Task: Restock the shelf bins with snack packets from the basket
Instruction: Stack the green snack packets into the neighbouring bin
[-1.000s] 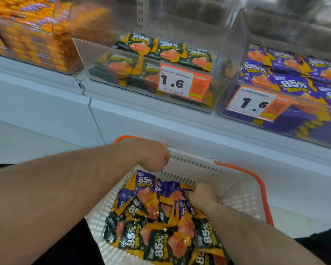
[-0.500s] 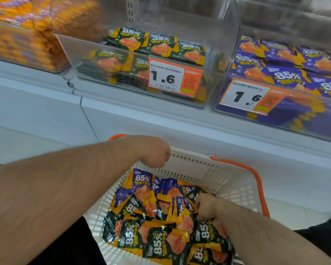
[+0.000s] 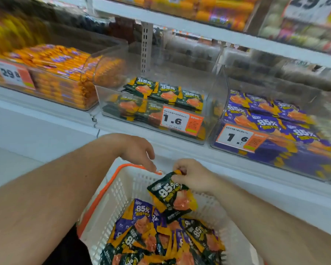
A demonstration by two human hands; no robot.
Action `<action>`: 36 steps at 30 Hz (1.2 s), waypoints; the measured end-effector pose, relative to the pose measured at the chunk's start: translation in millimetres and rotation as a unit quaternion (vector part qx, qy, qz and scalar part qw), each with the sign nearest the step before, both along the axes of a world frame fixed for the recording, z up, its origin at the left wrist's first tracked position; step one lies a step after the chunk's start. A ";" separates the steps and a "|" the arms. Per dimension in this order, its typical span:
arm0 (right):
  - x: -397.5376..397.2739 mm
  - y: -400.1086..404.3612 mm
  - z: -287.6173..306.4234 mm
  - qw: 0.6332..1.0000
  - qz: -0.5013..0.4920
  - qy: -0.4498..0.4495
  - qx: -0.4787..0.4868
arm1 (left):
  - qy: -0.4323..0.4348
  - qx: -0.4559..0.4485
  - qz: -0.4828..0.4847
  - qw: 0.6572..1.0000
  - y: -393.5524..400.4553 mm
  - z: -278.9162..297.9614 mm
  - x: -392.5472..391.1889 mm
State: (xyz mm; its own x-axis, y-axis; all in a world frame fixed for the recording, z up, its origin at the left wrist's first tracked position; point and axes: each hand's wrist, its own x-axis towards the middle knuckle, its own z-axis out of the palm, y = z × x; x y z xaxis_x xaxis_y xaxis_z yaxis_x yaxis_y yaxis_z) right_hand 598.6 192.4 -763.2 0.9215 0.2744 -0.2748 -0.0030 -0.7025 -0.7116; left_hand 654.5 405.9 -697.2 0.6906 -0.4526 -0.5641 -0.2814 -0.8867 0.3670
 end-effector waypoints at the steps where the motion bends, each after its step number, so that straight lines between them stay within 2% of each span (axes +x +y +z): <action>1: 0.1 3.7 14.4 0.999 -0.017 -0.014 0.036 | 0.007 -0.033 0.024 0.999 7.2 7.0 -0.5; 3: -0.1 10.3 41.6 0.994 -0.044 -0.054 0.086 | 0.008 -0.155 0.083 0.984 20.1 21.6 -2.2; 6: -1.3 19.7 77.1 0.973 -0.089 -0.112 0.183 | -0.003 -0.317 0.143 0.938 34.0 40.6 -5.3; 9: -0.8 29.7 105.4 0.939 -0.140 -0.134 0.284 | 0.024 -0.391 0.143 0.909 37.5 49.8 -10.4; 13: 7.7 40.5 129.5 0.900 -0.208 -0.147 0.354 | 0.069 -0.475 0.129 0.868 39.9 52.2 -7.8; 16: 18.3 49.1 142.0 0.855 -0.252 -0.128 0.435 | 0.067 -0.491 0.128 0.859 35.9 52.3 -6.5; 18: 26.9 52.0 147.2 0.854 -0.274 -0.168 0.408 | 0.012 -0.510 0.164 0.844 27.7 53.6 -7.3; 21: 34.2 45.9 149.2 0.867 -0.306 -0.259 0.295 | -0.060 -0.578 0.242 0.777 16.5 57.4 -3.9; 23: 33.2 43.6 147.7 0.886 -0.268 -0.269 0.268 | -0.077 -0.616 0.277 0.734 10.1 62.7 -4.7; 25: 32.8 46.0 146.5 0.916 -0.217 -0.242 0.235 | -0.088 -0.629 0.287 0.717 3.8 67.1 -8.0; 26: 34.6 48.0 148.3 0.923 -0.205 -0.225 0.237 | -0.090 -0.632 0.288 0.714 1.0 68.1 -8.6; 28: 43.3 49.2 157.3 0.913 -0.229 -0.198 0.273 | -0.116 -0.619 0.305 0.714 -4.2 67.8 -8.7; 29: 50.3 47.0 163.4 0.900 -0.264 -0.199 0.283 | -0.177 -0.573 0.319 0.734 -4.3 65.1 -5.5; 31: 65.7 37.2 173.7 0.888 -0.331 -0.222 0.229 | -0.334 -0.407 0.305 0.794 -1.0 57.2 1.0; 32: 73.3 30.3 175.6 0.890 -0.348 -0.221 0.194 | -0.375 -0.341 0.280 0.815 0.3 53.3 3.2; 36: 95.0 12.8 170.7 0.938 -0.311 -0.135 0.063 | -0.360 -0.267 0.218 0.867 -1.8 39.2 5.4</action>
State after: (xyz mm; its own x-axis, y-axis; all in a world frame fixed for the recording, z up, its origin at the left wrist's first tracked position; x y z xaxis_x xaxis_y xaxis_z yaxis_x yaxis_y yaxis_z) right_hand 693.6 205.3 -592.5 0.9452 -0.3263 -0.0088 -0.1925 -0.5353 -0.8224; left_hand 659.9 404.1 -658.0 0.9478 -0.1244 0.2936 -0.2891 -0.7239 0.6264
